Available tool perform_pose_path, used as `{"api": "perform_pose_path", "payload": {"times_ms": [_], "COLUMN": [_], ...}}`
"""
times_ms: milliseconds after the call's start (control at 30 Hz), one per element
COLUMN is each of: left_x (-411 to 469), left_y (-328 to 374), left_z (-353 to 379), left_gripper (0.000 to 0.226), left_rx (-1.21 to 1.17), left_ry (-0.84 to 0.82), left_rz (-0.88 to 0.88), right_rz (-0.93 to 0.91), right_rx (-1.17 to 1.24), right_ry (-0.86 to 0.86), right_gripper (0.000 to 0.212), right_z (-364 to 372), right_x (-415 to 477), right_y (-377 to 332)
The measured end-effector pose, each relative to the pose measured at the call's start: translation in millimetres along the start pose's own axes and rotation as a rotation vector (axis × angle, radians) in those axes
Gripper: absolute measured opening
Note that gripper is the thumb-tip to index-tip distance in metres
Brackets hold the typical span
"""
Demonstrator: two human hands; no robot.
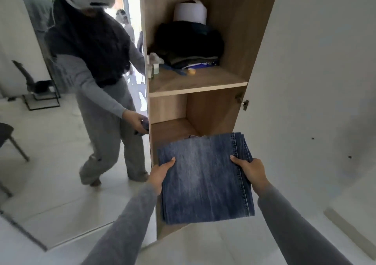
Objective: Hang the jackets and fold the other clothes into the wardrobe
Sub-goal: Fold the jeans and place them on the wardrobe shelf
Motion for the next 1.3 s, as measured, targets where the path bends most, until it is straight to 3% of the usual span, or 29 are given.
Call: {"api": "perform_pose_path", "payload": {"times_ms": [200,500,667,733,867,900,967,1033,1133,1233,1300], "left_x": [99.5,251.4,299.7,312.9,366.6,373.5,360.1,348.2,334.7,338.2,348.0], "left_y": [36.5,43.0,25.0,30.1,28.5,25.4,33.1,30.2,5.5,-23.3,-40.3], "left_z": [39.2,38.9,21.4,6.1,-52.0,-60.7,-56.0,-48.1,-25.5,21.0,28.0], "left_gripper": [0.079,0.054,0.042,0.038,0.080,0.080,0.052,0.050,0.059,0.051,0.061], "left_rx": [-0.114,-0.115,-0.236,-0.210,-0.127,-0.069,0.099,0.364,0.805,1.166,1.302], "left_ry": [0.121,0.282,0.267,0.340,0.512,0.541,0.643,0.774,0.937,0.833,0.810], "left_rz": [0.022,-0.100,-0.227,-0.166,-0.026,-0.027,0.029,0.104,0.122,0.246,0.253], "right_rz": [-0.004,0.077,0.171,0.160,0.135,0.129,0.101,-0.065,-0.512,-0.888,-0.952], "right_rx": [-0.052,-0.061,-0.074,-0.057,0.012,0.020,-0.045,-0.215,-0.695,-0.923,-1.016], "right_ry": [-0.078,-0.195,-0.380,-0.440,-0.476,-0.487,-0.522,-0.518,-0.499,-0.627,-0.670], "right_gripper": [0.032,0.054,0.060,0.048,0.028,0.029,0.039,0.047,0.070,0.048,0.058], "right_z": [24.4,108.9,173.1,197.7,241.2,251.4,262.7,262.8,262.5,271.9,273.2], "right_x": [145.7,299.3,353.8,366.2,390.6,395.8,400.9,398.8,378.7,337.3,325.5], "right_y": [10.8,95.2,133.7,143.9,158.5,168.1,186.4,195.8,206.8,225.6,240.1]}}
Point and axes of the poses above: each hand's wrist, its own x-axis towards the middle knuckle, its own z-axis out of the palm, y = z × x, the point moved 7 cm from there along x, towards the middle knuckle, and after that the axes turned 10 degrees about -z, right-handed, at the moved point
